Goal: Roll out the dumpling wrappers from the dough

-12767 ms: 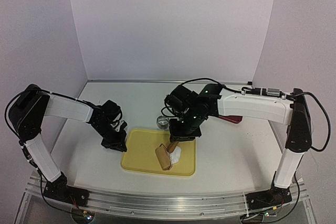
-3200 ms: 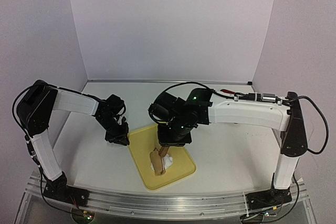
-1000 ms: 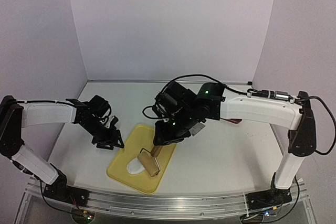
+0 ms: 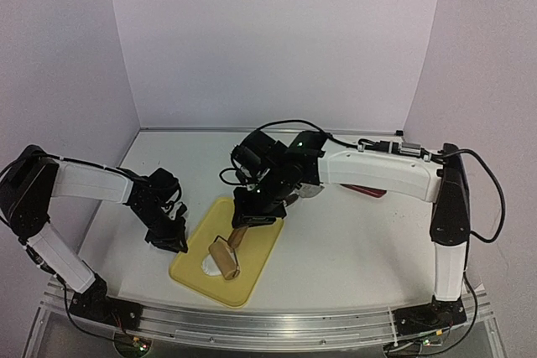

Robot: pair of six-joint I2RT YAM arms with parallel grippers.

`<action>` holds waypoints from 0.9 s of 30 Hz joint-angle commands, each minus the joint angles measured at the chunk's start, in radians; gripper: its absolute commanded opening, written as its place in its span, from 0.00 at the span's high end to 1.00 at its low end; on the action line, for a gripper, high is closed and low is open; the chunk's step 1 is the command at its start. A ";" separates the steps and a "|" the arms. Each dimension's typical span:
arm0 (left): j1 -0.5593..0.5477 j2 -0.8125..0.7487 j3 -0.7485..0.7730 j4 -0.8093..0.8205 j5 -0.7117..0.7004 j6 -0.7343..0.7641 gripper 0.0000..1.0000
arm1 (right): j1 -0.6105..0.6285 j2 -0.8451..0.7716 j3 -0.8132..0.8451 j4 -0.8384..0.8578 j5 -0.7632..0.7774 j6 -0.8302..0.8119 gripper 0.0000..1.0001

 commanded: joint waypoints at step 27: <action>0.003 0.083 0.009 0.027 -0.074 -0.016 1.00 | 0.031 0.375 0.021 -0.403 0.321 -0.080 1.00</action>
